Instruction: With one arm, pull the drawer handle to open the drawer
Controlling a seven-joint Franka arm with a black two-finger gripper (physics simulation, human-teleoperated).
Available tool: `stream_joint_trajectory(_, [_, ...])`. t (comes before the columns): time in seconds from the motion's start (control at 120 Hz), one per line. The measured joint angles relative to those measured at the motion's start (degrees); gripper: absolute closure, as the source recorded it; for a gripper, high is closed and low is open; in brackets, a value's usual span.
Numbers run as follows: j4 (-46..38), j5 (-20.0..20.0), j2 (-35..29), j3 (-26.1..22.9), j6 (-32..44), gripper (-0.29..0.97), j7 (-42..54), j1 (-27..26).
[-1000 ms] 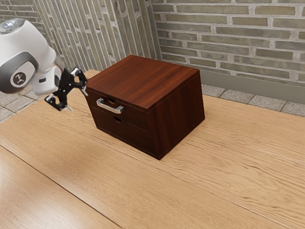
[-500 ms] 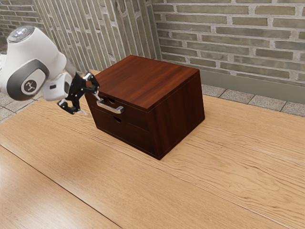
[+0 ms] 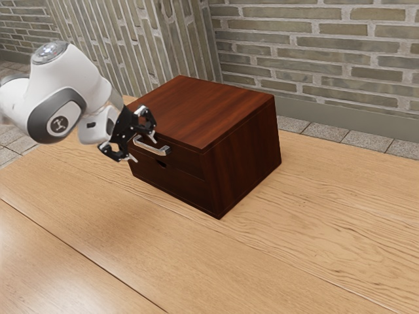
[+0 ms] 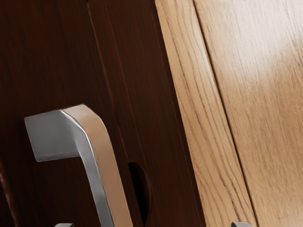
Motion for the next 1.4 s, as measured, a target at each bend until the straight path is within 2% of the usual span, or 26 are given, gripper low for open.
stream_joint_trajectory(0.092, [-1.1,0.0,0.2,-0.1,0.1,0.15,0.0,0.7])
stream_joint_trajectory(0.183, [-3.9,-0.1,0.5,-1.7,0.3,0.20,-0.1,5.9])
stream_joint_trajectory(0.267, [-5.0,-0.4,0.7,-3.0,0.3,0.26,-0.1,7.9])
stream_joint_trajectory(0.325, [-6.0,-0.6,0.9,-5.9,0.2,0.30,-0.2,10.7])
stream_joint_trajectory(0.575, [-11.1,-1.6,1.9,-15.3,0.5,0.26,-0.3,20.6])
stream_joint_trajectory(0.683, [-15.2,-2.7,2.0,-24.4,0.8,0.32,-0.3,30.8])
stream_joint_trajectory(1.025, [-26.5,-6.4,1.2,-45.6,1.0,0.23,-0.4,55.2])
stream_joint_trajectory(1.1, [-28.5,-7.6,-0.1,-50.9,0.9,0.33,-0.3,61.1])
stream_joint_trajectory(1.167, [-29.4,-9.1,-1.6,-56.7,0.6,0.67,-0.3,66.6])
stream_joint_trajectory(1.242, [-27.5,-12.4,-4.2,-64.6,-1.5,0.46,-0.5,75.8])
stream_joint_trajectory(1.283, [-21.6,-14.5,-4.6,-69.8,-4.7,0.36,-1.2,80.0])
stream_joint_trajectory(1.342, [-10.8,-16.7,-3.7,-75.5,-11.2,0.26,-4.4,82.3])
stream_joint_trajectory(1.4, [-4.8,-18.9,-1.9,-78.1,-17.4,0.19,-10.2,82.7])
